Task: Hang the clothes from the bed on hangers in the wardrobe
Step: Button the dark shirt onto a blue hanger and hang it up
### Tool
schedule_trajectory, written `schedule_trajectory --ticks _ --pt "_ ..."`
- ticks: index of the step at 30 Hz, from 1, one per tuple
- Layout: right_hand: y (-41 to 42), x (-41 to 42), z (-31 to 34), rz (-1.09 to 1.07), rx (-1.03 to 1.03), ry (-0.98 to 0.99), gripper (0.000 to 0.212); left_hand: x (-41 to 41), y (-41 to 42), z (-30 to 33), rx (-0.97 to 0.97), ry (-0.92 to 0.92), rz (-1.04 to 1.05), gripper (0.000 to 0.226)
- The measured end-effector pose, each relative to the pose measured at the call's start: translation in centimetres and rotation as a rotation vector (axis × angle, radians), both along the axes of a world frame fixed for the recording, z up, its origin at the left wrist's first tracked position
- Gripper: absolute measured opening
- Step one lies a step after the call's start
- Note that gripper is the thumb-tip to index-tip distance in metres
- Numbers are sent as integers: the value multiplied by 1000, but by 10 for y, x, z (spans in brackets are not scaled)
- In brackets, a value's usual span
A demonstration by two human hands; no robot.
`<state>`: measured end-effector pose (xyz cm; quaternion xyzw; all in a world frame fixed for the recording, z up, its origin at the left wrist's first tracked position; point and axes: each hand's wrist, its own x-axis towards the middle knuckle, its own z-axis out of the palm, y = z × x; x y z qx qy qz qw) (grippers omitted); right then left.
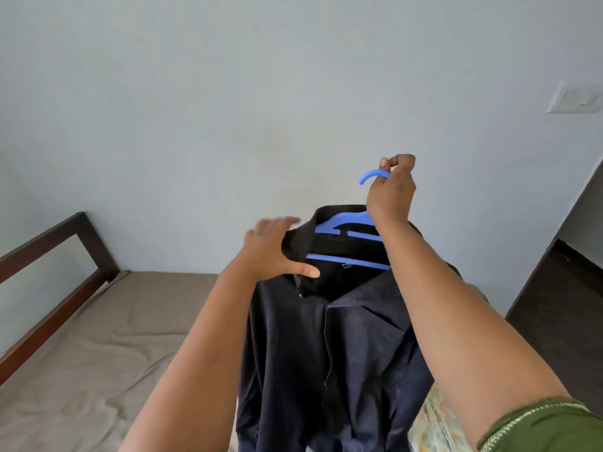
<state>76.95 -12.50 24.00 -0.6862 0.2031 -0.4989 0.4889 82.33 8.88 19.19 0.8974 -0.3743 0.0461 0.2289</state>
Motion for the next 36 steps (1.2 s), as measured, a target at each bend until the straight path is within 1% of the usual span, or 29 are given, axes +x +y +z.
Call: schedule_trajectory --ticks 1,2,3,4,5,6,8,9,10,11,13,14,15,16,18,20,22,24,25,26,27,28,29,30,31,32,33,34,36 --pt "0 1 1 7 14 7 11 2 0 1 5 132 -68 84" --pt "0 3 2 11 26 15 12 4 0 1 -4 198 -111 71" --pt "-2 3 4 10 36 21 14 5 0 1 6 214 -120 62" --pt "-4 3 5 8 45 27 15 5 2 4 23 238 -117 61" --pt "-6 3 7 5 54 39 16 4 4 8 59 291 -129 69" --pt "-8 2 9 3 64 54 17 4 7 12 121 370 -154 83" --pt "-12 -1 10 2 92 81 21 3 10 18 306 469 -183 111" --pt "-13 -1 9 -7 107 91 25 0 9 20 368 439 -159 117" --pt "-14 -2 8 -22 124 100 27 -3 5 20 381 358 -112 115" --pt "-15 -2 7 -39 143 107 29 -7 0 17 362 234 -51 103" --pt "-15 -3 5 -69 158 110 31 -19 -16 7 265 -106 64 57" --pt "-14 -4 5 -65 165 102 31 -26 -23 2 197 -226 100 37" --pt "-13 -4 4 -46 176 87 31 -29 -29 -3 122 -274 124 25" --pt "-11 -5 4 -7 195 68 30 -31 -34 -6 54 -261 151 18" --pt "-6 -4 2 84 191 65 26 -29 -39 -9 -25 -162 200 14" --pt "-1 -1 -1 124 138 113 18 -24 -42 -12 -15 -53 173 18" --pt "2 -1 -3 150 107 182 18 -22 -42 -16 23 39 116 20" --pt "-5 -7 -5 263 37 286 31 -17 -38 -19 30 30 141 13" --pt "-12 -13 -8 320 -50 355 45 -14 -34 -20 27 22 180 13" --pt "-18 -22 -14 321 -171 399 61 -10 -28 -20 20 39 217 16" --pt "-21 -33 -24 246 -298 379 74 -5 -23 -20 3 80 240 18" --pt "-21 -43 -39 104 -387 293 82 -1 -17 -20 -23 130 250 19" --pt "-19 -51 -59 -78 -395 180 85 4 -12 -19 -50 179 250 19" --pt "-12 -58 -84 -219 -300 89 88 7 -9 -18 -76 217 243 21" --pt "0 -64 -111 -276 -137 62 93 9 -7 -16 -105 249 231 27" --pt "16 -68 -136 -243 31 87 99 9 -6 -13 -141 283 217 33" --pt "31 -70 -156 -117 156 151 103 9 -6 -10 -184 322 199 38" --pt "42 -70 -171 34 221 244 101 9 -6 -7 -228 363 176 43" --pt "50 -59 -183 291 288 400 79 8 -6 -1 -276 413 127 54"
